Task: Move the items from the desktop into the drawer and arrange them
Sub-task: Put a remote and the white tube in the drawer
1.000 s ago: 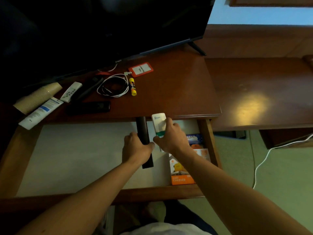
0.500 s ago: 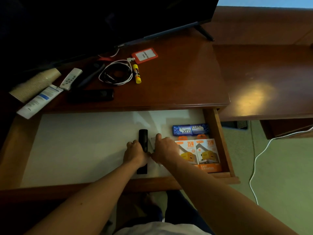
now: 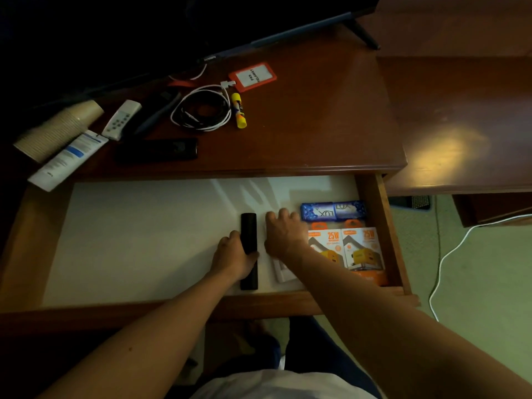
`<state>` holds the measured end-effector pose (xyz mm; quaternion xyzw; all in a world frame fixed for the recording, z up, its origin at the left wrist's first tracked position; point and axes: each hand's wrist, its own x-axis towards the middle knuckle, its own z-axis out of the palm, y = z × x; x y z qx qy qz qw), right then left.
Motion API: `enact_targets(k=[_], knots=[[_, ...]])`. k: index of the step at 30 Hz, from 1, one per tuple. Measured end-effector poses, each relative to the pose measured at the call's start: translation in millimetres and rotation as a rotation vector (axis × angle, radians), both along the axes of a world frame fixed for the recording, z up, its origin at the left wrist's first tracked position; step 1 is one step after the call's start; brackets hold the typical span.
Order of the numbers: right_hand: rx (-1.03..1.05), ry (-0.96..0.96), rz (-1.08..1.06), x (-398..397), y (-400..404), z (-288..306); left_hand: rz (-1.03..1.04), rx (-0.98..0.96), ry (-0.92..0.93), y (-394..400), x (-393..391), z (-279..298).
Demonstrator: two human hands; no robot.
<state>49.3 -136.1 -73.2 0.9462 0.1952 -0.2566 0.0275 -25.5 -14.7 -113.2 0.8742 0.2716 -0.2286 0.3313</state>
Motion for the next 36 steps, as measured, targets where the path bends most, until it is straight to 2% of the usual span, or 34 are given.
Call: enact_targets(k=[3,11,19,25,36], knots=[[-0.066,0.002,0.147,8,-1,-6,-0.005,-0.014,0.000,1,0,-2],[-0.163,0.015,0.205,14,-17,-3,0.042,-0.017,0.010,-11,1,-6],[-0.187,0.046,0.292,22,-30,1,-0.032,-0.081,-0.029,-24,1,-7],[-0.111,0.009,0.263,25,-38,2,-0.039,-0.080,-0.052,-41,5,-9],[-0.114,-0.013,0.268,20,-36,0,-0.109,-0.125,-0.018,-34,2,-8]])
